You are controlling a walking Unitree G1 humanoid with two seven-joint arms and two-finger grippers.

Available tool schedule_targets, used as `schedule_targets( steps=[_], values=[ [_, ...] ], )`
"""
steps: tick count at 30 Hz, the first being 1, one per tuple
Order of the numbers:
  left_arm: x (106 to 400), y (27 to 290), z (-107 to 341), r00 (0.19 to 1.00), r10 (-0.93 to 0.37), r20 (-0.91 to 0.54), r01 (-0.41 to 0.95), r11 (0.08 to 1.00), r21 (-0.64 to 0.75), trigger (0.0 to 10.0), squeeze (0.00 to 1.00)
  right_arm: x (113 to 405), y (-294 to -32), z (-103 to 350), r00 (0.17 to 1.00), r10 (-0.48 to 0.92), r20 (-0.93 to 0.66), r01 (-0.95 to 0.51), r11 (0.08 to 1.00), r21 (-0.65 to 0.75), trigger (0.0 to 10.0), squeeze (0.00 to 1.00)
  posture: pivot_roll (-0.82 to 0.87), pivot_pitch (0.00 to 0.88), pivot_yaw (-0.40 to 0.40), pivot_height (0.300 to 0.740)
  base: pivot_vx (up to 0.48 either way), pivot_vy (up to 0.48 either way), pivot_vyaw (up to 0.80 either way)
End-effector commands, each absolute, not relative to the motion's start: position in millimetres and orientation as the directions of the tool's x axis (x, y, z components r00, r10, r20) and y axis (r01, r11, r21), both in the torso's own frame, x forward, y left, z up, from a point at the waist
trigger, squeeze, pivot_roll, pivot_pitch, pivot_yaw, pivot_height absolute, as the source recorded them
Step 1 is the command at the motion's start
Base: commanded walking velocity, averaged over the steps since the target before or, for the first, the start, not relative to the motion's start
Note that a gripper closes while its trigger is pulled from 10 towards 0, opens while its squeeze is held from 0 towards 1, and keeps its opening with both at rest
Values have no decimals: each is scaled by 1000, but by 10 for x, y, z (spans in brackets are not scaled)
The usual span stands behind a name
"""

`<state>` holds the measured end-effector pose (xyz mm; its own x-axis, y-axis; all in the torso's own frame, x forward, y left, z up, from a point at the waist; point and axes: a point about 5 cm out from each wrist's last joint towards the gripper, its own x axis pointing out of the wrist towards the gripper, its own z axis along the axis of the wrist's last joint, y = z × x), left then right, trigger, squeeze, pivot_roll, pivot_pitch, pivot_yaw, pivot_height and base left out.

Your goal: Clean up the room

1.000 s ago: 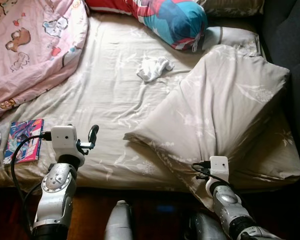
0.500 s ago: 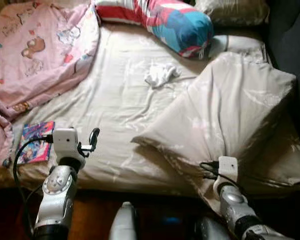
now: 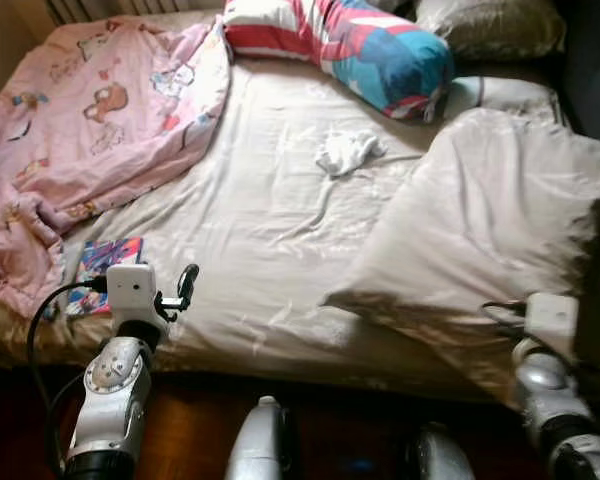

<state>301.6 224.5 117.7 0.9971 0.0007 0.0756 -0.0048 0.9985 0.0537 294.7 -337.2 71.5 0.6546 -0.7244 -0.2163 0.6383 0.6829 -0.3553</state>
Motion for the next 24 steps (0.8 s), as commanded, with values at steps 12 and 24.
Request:
schedule_targets(
  steps=[12,24],
  values=[
    [2975,2296,1085,999,-1,34,-1,998,61,10000,0,2784,-4202,1623,426,-905,26,872,402,-280,2314,0,74,273,148,665,0,0,0],
    [3001,2280,1087,999,-17,27,16,998,61,10000,0,2806,-3944,1194,488,-866,-109,846,500,-186,10000,1000,84,266,161,665,0,0,0]
  ],
)
